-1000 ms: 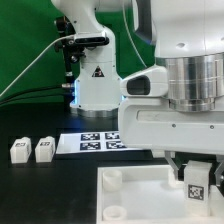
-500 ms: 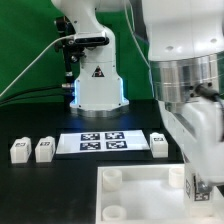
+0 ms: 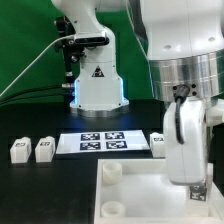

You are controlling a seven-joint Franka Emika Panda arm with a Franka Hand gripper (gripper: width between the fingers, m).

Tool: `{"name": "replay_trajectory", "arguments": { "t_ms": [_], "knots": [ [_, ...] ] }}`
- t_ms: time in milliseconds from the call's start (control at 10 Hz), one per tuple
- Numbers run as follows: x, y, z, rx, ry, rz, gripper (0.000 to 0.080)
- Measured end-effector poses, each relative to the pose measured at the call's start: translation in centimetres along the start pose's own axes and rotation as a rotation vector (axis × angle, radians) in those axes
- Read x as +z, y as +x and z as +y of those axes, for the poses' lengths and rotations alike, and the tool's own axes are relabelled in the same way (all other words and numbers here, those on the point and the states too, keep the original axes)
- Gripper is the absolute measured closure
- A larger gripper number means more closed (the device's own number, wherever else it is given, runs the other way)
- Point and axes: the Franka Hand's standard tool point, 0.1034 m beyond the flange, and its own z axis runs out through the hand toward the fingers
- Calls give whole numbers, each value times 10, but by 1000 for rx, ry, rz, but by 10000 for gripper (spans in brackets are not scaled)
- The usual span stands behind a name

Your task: Assemble one leg

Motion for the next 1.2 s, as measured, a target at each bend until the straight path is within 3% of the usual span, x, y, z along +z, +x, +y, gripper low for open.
{"name": "replay_trajectory", "arguments": {
  "t_ms": [100,200,300,400,600,800,1200],
  "knots": [
    [1,-1,1,-18,-2,1,448],
    [1,-1,1,-22,-2,1,311],
    [1,-1,1,-24,-2,1,311],
    [2,-1,2,-28,-3,1,185],
    [-1,-5,4,-38,-2,-2,161],
    [-22,-16,6,-54,16,-22,152],
    [-20,-17,7,-59,15,-21,151]
  ]
}}
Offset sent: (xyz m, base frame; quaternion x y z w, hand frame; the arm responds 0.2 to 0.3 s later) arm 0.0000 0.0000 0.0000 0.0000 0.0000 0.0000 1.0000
